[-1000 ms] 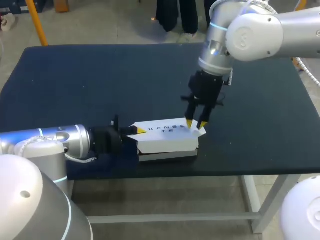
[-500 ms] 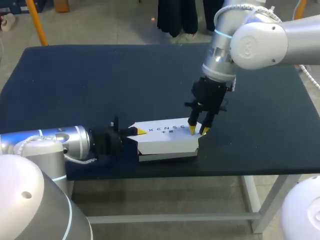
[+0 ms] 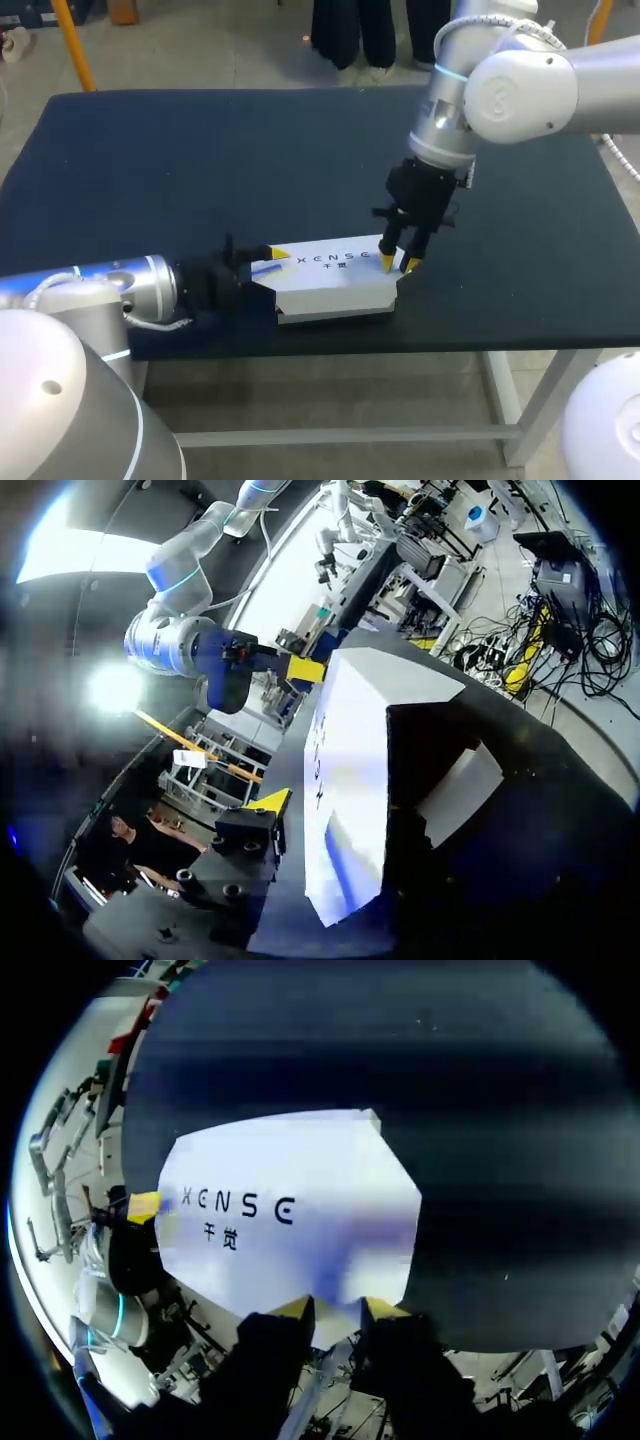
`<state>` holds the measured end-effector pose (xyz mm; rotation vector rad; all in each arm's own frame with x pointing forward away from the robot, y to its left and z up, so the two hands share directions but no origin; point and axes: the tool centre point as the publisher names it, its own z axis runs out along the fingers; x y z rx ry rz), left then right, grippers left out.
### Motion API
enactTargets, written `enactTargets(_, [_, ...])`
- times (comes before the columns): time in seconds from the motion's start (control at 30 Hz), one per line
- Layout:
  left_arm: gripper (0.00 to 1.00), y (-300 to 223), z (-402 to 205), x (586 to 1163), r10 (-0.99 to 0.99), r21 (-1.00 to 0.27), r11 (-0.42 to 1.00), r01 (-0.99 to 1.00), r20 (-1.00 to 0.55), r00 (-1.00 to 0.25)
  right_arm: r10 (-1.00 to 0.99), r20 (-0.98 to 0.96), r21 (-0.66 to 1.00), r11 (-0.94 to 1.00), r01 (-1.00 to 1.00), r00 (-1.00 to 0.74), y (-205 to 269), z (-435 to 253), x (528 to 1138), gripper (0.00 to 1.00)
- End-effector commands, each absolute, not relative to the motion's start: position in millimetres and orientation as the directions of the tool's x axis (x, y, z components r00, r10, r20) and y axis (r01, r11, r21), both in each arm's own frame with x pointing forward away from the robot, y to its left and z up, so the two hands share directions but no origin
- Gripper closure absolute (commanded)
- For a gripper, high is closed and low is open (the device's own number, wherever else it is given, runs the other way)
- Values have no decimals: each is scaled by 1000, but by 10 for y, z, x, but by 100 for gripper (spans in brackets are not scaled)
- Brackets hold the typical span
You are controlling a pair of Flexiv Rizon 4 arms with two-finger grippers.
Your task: Assemble the packaging by folding the flat box into shape, placing the metal phone stand inside, and closing the box properly
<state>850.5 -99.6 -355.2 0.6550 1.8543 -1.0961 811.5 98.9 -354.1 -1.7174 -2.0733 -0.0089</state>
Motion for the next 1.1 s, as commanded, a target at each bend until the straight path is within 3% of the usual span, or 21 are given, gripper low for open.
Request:
enactTargets(0.03, [57,-955,-3622,8447,-8,-423,477,770,-878,-478,931,342,-273,229,934,-128,984,-3546,8114,65])
enactTargets(0.37, [64,-868,-3581,8397,-24,-419,480,771,-885,-465,931,345,-278,225,934,-121,989,-3553,8102,67])
enactTargets(0.63, [62,-671,-3455,8257,-22,-405,512,757,-888,-460,930,349,-279,221,934,-116,990,-3562,8098,66])
enactTargets(0.97, [43,-396,-3280,8106,-33,-439,551,709,-861,-507,930,350,-274,218,937,-114,994,-3547,8101,65])
enactTargets(1.03, [46,-357,-3243,8103,-47,-469,560,684,-842,-538,930,350,-274,217,937,-113,995,-3545,8102,65])
enactTargets(1.07, [44,-339,-3220,8099,-54,-477,570,669,-834,-549,930,350,-273,217,937,-113,997,-3544,8103,65])
enactTargets(1.1, [36,-322,-3192,8102,-61,-497,582,644,-816,-575,930,351,-273,218,937,-114,999,-3543,8103,65])
